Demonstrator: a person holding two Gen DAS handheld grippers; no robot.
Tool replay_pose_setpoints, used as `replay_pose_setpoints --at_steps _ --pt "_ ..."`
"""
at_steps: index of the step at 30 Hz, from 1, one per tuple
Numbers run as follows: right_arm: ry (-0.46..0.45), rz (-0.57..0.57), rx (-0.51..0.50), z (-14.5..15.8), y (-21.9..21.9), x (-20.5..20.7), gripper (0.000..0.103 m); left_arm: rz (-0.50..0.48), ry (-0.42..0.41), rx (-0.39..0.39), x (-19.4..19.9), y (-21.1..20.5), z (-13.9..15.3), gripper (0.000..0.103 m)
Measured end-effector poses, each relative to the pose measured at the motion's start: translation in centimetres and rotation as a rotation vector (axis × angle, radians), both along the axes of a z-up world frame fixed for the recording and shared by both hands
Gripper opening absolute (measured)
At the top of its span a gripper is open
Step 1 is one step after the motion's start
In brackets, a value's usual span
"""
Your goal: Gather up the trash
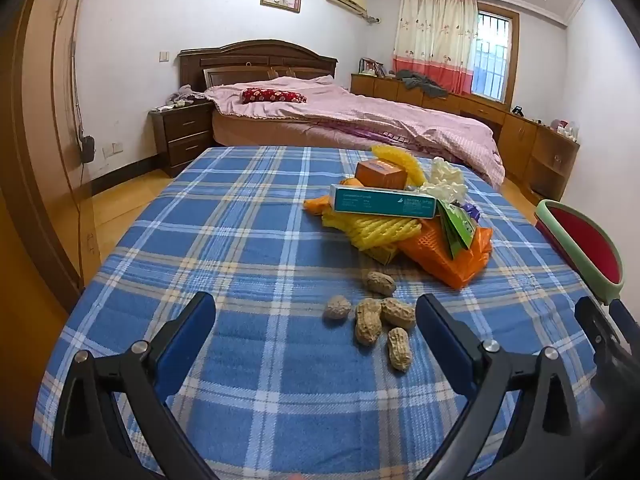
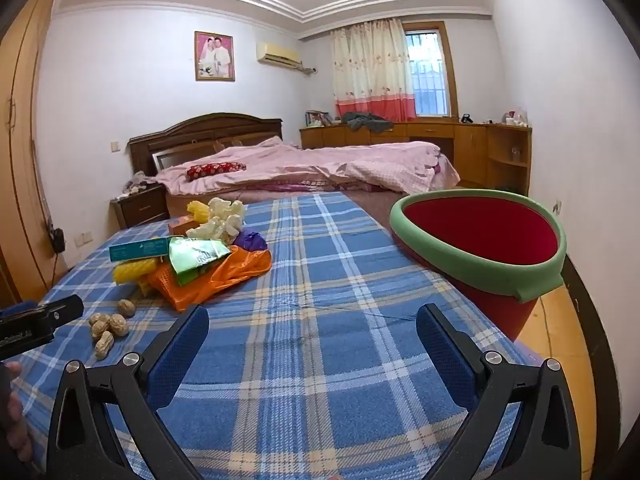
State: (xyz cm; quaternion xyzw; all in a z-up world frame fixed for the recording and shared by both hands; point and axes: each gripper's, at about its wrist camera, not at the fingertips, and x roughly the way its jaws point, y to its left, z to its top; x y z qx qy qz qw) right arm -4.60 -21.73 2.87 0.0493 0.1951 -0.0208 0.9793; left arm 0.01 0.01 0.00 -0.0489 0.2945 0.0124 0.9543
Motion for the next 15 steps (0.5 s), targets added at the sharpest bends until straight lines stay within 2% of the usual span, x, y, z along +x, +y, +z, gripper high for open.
replay_pose_setpoints --at_steps 15 --pt "0.004 0.0 -0.002 0.0 -0.04 0.02 0.103 0.001 -0.006 0.006 0.08 -0.32 0.05 0.099"
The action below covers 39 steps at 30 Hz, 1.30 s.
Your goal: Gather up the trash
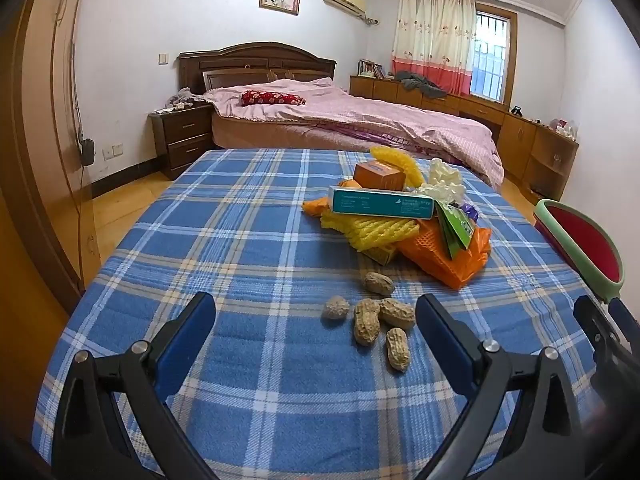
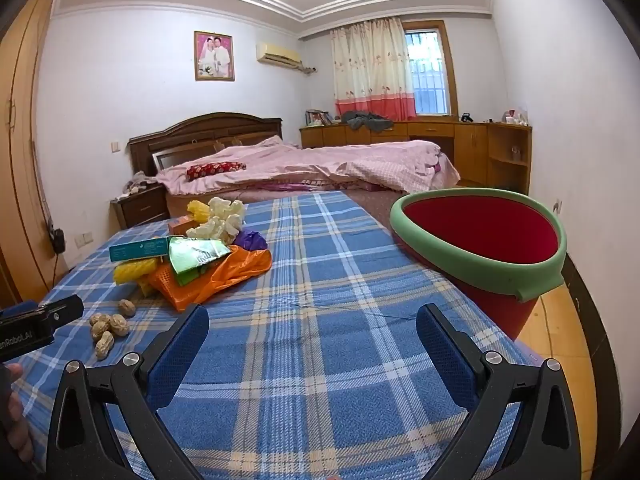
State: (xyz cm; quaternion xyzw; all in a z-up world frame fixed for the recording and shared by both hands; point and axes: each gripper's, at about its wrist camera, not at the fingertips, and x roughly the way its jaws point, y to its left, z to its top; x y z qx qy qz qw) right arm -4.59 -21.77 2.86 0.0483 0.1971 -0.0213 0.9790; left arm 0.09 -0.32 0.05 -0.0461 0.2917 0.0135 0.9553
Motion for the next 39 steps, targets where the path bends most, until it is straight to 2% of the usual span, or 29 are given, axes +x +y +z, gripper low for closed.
replay_pose_setpoints --at_steps 39 --pt "-0.009 -0.002 0.004 0.07 0.1 -0.08 0.103 -0.002 -0.017 0.004 -0.28 0.25 0.32 0.099"
